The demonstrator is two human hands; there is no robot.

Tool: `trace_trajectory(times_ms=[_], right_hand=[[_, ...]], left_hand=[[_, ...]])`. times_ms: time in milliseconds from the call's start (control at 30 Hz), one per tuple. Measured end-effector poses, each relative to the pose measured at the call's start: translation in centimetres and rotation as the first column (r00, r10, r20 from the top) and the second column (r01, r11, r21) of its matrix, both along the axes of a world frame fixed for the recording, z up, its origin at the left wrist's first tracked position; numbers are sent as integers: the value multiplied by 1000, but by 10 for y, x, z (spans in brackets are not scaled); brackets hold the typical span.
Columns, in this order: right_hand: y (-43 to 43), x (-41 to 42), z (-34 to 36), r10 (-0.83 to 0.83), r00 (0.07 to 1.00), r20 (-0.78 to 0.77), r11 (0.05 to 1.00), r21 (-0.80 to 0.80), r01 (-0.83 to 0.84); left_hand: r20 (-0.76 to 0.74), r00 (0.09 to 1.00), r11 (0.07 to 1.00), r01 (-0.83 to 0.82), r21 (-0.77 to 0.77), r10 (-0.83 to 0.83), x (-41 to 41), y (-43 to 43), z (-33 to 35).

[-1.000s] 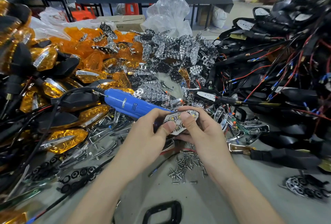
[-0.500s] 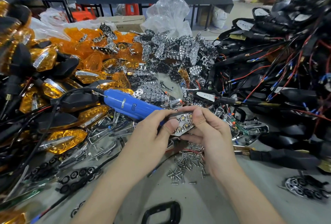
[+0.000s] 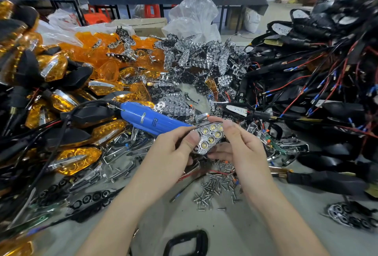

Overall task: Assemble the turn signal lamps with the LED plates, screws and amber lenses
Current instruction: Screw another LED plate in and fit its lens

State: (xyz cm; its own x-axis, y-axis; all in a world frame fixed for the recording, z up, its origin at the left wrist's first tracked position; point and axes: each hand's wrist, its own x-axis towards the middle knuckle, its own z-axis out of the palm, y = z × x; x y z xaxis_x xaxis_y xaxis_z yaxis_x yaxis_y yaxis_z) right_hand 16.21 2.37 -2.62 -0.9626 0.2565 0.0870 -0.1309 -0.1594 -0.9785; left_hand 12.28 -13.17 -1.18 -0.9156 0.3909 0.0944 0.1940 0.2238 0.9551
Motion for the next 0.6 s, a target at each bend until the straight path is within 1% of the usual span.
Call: trace_trajectory(times_ms=[133, 267, 367, 600], right_hand=[[2, -1, 1, -46, 999, -17, 998, 30, 47], [4, -1, 0, -107, 994, -28, 991, 79, 109], [4, 0, -1, -149, 988, -47, 980, 125, 153], [4, 2, 2, -174, 981, -87, 966, 179, 187]], left_hand=[[24, 995, 995, 96, -8, -96, 1, -3, 1], [-5, 988, 988, 155, -19, -156, 5, -1, 5], [-46, 987, 988, 152, -37, -153, 7, 1, 7], [-61, 993, 994, 96, -43, -98, 9, 5, 8]])
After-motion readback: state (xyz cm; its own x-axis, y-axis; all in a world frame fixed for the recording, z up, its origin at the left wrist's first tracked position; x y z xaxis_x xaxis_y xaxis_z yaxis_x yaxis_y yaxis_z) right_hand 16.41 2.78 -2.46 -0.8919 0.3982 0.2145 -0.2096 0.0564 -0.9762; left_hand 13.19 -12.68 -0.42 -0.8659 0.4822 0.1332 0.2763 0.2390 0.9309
